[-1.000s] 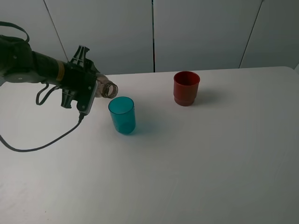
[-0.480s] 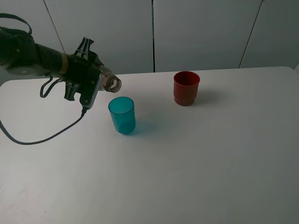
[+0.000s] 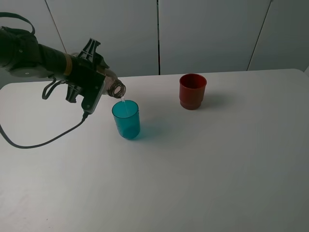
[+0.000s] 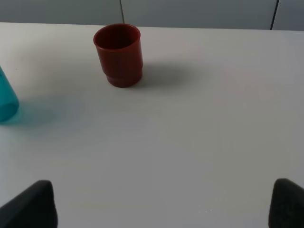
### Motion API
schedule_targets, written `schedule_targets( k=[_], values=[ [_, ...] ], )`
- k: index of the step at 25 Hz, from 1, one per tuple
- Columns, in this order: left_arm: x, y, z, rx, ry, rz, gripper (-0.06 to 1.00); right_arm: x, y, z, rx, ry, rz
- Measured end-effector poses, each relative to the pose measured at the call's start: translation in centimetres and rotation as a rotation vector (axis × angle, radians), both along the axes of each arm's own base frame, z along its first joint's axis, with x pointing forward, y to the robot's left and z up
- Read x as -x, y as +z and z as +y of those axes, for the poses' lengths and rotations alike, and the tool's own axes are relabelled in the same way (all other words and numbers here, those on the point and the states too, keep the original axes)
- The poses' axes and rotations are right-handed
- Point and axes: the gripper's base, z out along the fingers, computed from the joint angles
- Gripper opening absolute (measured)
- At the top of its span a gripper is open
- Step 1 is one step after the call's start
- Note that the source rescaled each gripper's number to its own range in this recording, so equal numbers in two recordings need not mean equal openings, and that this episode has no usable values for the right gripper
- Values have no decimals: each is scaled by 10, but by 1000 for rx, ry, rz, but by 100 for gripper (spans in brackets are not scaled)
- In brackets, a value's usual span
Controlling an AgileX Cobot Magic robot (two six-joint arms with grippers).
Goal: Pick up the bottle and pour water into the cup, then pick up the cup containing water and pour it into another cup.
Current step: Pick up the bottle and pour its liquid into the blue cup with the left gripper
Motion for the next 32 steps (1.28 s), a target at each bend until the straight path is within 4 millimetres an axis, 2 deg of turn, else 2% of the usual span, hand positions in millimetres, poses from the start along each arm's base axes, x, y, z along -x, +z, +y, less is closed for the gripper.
schedule_targets(
  k=[32],
  values=[
    [0,0,2,-96,-56,-29,0,0,0,0,0,0,0]
  ],
)
